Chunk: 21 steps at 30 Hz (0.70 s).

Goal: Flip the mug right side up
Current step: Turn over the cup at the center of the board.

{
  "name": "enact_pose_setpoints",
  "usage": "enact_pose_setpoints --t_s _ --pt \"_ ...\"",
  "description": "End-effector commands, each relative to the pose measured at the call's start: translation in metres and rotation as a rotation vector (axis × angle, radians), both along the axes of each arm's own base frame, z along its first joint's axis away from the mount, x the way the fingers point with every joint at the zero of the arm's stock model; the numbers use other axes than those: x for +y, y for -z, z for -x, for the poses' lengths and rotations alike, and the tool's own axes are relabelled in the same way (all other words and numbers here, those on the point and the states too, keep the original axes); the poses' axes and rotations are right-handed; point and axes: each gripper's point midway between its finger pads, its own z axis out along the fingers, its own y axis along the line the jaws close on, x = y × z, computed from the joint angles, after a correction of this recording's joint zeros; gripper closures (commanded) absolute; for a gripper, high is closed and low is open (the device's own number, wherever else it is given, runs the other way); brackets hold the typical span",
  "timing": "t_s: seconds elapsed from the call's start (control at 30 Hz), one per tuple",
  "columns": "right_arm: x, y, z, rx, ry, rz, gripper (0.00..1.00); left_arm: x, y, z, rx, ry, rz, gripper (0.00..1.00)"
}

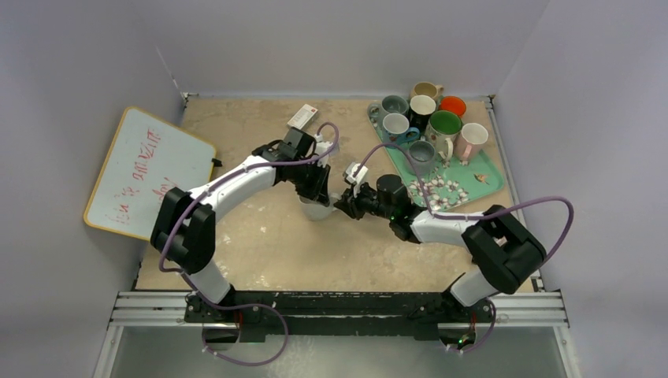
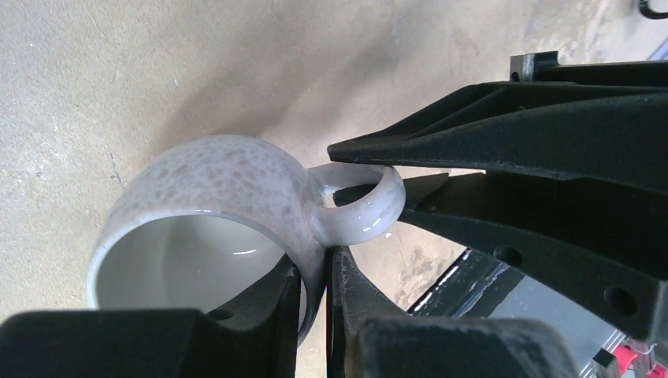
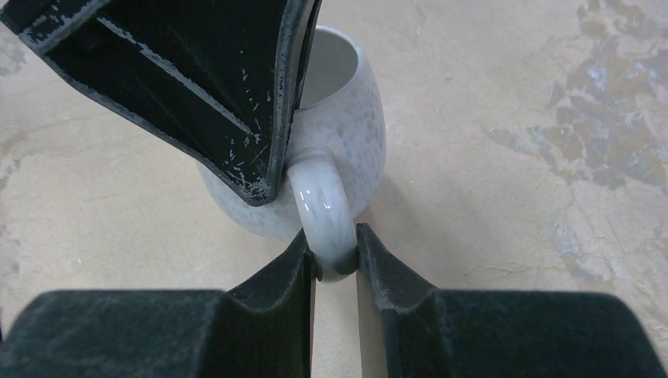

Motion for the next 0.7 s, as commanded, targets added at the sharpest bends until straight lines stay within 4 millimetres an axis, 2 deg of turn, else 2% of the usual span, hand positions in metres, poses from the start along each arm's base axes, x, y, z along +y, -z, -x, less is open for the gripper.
enact_pose_setpoints --t_s 0.0,0.07,0.17,0.2,0.3,0.43,0.53,0.6,0.67 --pt "-0.007 0.013 -0.006 -0.003 0.037 0.061 0.91 0.022 0.002 -0.047 -0.163 -0.122 -0.117 1.00" --pt "-0.009 0.021 -0.005 0.008 0.045 0.075 0.91 0.018 0.007 -0.044 -0.133 -0.112 -0.101 0.95" --pt "-0.012 0.031 -0.001 0.029 0.057 0.085 0.93 0.011 0.006 -0.040 -0.090 -0.125 -0.068 0.81" --pt "-0.013 0.035 0.001 0.037 0.059 0.086 0.93 0.007 0.001 -0.037 -0.075 -0.123 -0.041 0.74" --pt "-0.014 0.039 0.005 0.048 0.075 0.078 0.93 -0.001 -0.019 -0.034 -0.061 -0.132 0.031 0.63" --pt "-0.019 0.045 0.007 0.067 0.098 0.107 0.93 -0.003 -0.047 -0.034 -0.063 -0.155 0.117 0.50" --pt "-0.022 0.055 0.013 0.118 0.113 0.128 0.92 0.007 -0.062 -0.038 -0.030 -0.205 0.199 0.45" --pt "-0.020 0.059 0.020 0.128 0.106 0.125 0.90 0.022 -0.070 -0.043 -0.012 -0.249 0.265 0.34" --pt "-0.020 0.060 0.023 0.134 0.102 0.145 0.85 0.042 -0.079 -0.049 -0.043 -0.298 0.298 0.29"
